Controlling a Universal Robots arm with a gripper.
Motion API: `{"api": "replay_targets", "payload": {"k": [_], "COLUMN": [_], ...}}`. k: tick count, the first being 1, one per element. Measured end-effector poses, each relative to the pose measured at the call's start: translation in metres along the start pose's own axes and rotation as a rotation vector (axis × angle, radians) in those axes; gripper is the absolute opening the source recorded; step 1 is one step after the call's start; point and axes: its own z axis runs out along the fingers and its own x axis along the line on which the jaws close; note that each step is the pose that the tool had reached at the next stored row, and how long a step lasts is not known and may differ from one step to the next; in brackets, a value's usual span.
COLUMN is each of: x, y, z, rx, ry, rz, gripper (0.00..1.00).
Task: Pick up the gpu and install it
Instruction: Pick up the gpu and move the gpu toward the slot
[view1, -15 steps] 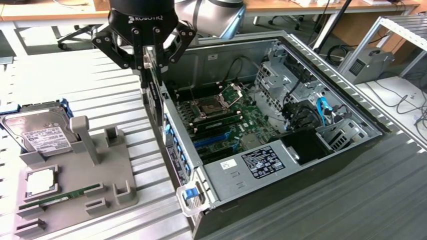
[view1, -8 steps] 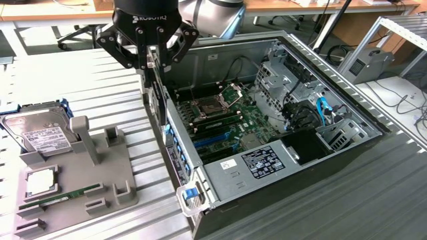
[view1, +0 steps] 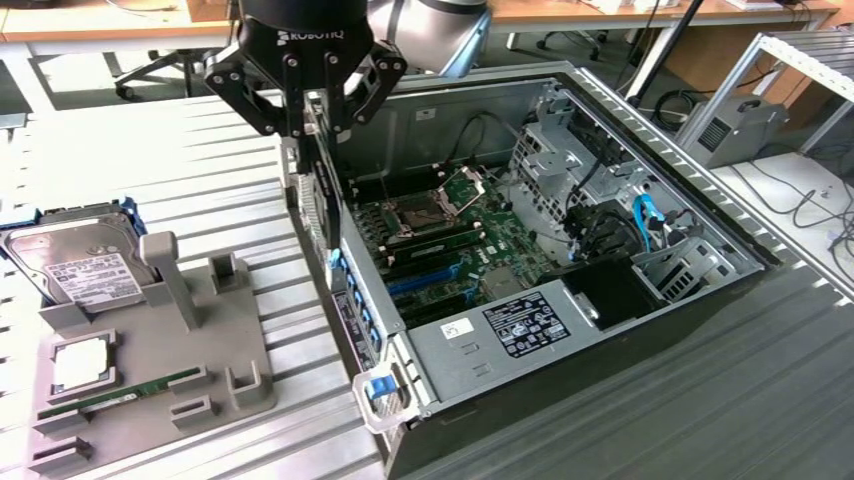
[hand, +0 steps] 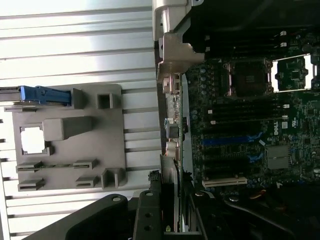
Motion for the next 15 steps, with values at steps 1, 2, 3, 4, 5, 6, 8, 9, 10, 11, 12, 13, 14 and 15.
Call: {"api": "replay_targets", "payload": {"k": [1,2,3,4,5,6,8,9,10,11,12,13,14,15], "x": [-0.001,-0.002,-0.002,-0.003,-0.004,-0.004,-0.006,-0.007,-0.008,-0.009,-0.010,-0.011,-0.011,-0.012], "y": [0.0001,0.0001,0.0002,0.0002,0.0003,0.0003,0.0004,0.0005,0.0006,0.0006,0.0007,0.0008,0.0009,0.0009], "z": [0.0000,0.0001,0.0001,0.0001,0.0001,0.0002,0.0002,0.0002,0.0002,0.0003,0.0003,0.0004,0.0004,0.0004], "rx": [-0.0001,0.0000,0.0000,0.0000,0.0000,0.0000,0.0000,0.0000,0.0000,0.0000,0.0000,-0.0001,-0.0001,-0.0001], "ry": [0.0000,0.0000,0.0000,0.0000,0.0000,0.0000,0.0000,0.0000,0.0000,0.0000,0.0000,-0.0001,-0.0001,0.0000], "rz": [0.000,0.000,0.000,0.000,0.000,0.000,0.000,0.000,0.000,0.000,0.000,0.000,0.000,0.000], "gripper": [0.27,0.27,0.27,0.27,0.27,0.27,0.27,0.27,0.27,0.27,0.27,0.27,0.27,0.27]}}
